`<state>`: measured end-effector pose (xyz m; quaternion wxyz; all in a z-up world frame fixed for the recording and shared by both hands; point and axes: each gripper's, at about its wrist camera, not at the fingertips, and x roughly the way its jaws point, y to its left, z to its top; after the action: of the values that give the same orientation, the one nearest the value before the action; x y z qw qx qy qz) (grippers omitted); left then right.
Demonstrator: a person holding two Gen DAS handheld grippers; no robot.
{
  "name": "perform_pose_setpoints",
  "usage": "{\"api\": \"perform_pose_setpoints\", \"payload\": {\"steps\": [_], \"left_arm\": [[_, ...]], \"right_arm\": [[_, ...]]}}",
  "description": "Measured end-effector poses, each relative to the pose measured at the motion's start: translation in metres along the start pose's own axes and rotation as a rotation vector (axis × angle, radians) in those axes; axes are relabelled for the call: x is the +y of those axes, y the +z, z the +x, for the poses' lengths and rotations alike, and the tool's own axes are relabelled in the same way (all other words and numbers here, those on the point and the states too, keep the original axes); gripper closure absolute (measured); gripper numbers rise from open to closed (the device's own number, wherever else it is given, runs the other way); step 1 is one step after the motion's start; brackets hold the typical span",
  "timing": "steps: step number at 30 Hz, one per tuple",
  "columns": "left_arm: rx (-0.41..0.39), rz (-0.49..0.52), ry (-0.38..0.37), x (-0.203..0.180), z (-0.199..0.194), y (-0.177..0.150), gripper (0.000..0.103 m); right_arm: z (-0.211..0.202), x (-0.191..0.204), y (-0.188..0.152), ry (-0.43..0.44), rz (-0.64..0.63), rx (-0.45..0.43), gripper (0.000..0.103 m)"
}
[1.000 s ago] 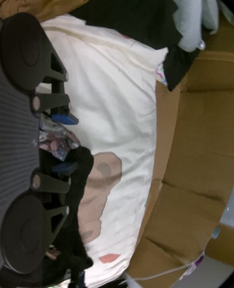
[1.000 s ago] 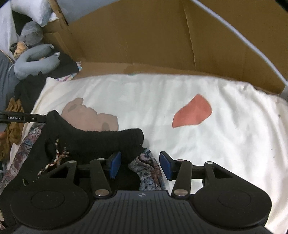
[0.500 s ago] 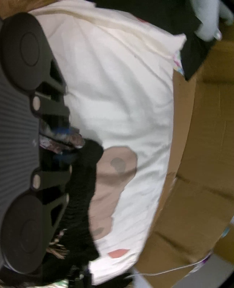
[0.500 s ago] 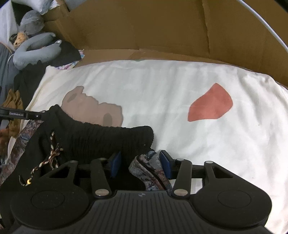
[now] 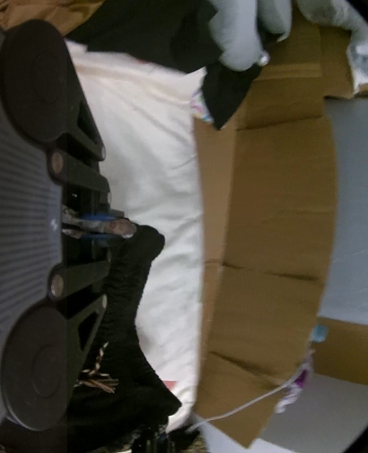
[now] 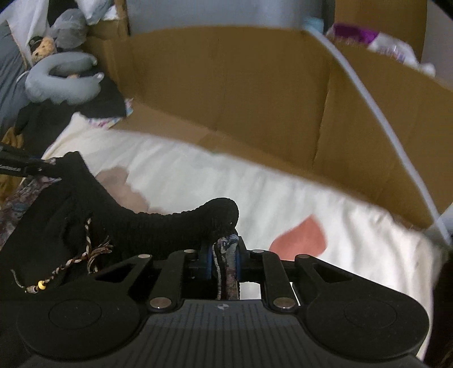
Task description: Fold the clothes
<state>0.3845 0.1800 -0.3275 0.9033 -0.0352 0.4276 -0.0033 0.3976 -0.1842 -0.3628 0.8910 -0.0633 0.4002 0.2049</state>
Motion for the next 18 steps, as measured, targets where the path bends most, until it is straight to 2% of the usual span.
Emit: {"api": "perform_pose_setpoints", "payload": {"steps": [5,15,18], "left_arm": [[-0.047,0.008,0.02,0.003,0.001,0.025,0.095],[-0.01,-0.014,0.097,0.015,0.043,0.038,0.095],[-0.013,-0.034,0.116,0.022,0.045,0.04,0.095]], "right_arm": [[0.004,-0.009,0.031,-0.04,-0.018,-0.045,0.09],[0.047,-0.009,0.06,-0.064,-0.052,-0.011,0.089],[0.055,-0.005,0.069,-0.068,-0.06,-0.011,0.089]]}}
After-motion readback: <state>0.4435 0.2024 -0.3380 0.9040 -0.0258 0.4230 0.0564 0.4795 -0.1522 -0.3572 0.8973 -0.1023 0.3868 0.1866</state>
